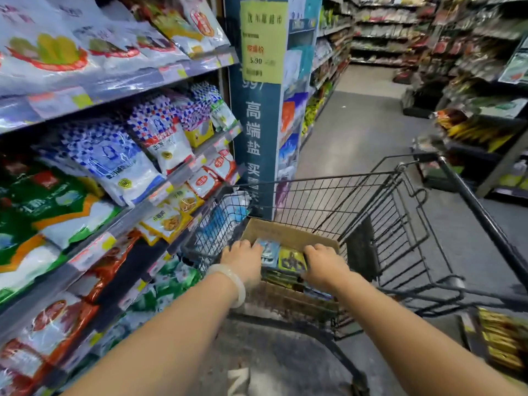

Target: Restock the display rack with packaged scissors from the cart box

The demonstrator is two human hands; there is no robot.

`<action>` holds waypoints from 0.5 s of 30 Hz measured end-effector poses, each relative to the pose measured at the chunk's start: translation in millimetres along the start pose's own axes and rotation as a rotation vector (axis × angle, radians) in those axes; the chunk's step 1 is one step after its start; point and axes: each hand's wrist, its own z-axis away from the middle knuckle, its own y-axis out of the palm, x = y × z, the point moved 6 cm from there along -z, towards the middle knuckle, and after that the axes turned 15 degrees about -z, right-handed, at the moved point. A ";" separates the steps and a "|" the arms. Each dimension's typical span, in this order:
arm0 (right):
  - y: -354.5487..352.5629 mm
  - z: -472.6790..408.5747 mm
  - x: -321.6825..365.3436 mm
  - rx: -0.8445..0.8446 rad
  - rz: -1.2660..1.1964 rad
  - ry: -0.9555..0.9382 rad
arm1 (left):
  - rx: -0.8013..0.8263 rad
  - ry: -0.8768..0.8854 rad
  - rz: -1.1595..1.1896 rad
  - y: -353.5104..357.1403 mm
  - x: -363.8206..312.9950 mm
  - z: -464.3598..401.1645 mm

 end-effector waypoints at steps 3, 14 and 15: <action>-5.0 -59.4 -3.6 0.009 -0.023 0.049 | 0.022 0.044 -0.007 -1.0 15.5 -65.3; 23.8 -254.6 -12.0 0.181 -0.120 0.244 | 0.282 0.158 0.077 37.6 65.7 -264.5; 33.7 -263.4 -15.2 0.215 -0.129 0.265 | 0.317 0.169 0.085 46.6 64.5 -275.4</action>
